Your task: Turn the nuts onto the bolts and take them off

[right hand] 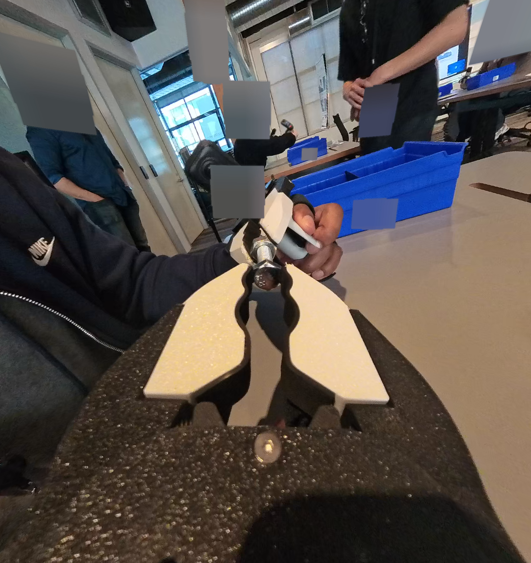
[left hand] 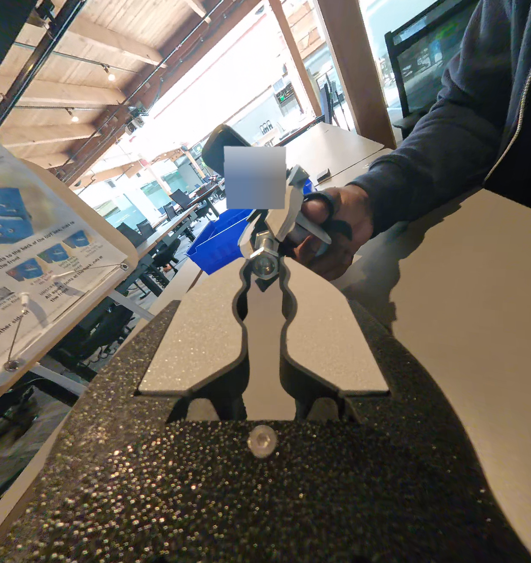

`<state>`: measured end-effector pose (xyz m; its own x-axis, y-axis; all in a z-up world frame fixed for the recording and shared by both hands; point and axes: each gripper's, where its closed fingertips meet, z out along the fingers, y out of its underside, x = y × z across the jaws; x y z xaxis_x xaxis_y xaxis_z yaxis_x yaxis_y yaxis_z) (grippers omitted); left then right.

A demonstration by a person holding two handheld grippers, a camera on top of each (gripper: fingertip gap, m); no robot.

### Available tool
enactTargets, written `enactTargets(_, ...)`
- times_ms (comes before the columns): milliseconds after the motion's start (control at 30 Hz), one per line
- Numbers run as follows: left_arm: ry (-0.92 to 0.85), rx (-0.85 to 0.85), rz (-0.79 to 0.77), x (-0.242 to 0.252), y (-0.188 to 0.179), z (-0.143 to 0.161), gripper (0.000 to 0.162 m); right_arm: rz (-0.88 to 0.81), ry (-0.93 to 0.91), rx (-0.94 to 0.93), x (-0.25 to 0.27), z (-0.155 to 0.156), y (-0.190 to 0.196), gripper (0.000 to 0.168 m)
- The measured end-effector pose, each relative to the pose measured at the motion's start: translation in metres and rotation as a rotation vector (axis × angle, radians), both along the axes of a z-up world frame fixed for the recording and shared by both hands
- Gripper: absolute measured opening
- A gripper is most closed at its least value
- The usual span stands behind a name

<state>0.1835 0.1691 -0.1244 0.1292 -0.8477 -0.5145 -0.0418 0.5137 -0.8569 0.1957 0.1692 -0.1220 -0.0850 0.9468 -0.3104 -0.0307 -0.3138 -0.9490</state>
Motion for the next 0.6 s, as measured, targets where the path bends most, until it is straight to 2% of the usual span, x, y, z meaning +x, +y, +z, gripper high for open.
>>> enactTargets(600, 0.028, 0.134, 0.024, -0.0026, -0.0053, 0.0017, 0.017, -0.042, -0.053, 0.107, -0.0025, 0.0016, -0.0065, 0.017)
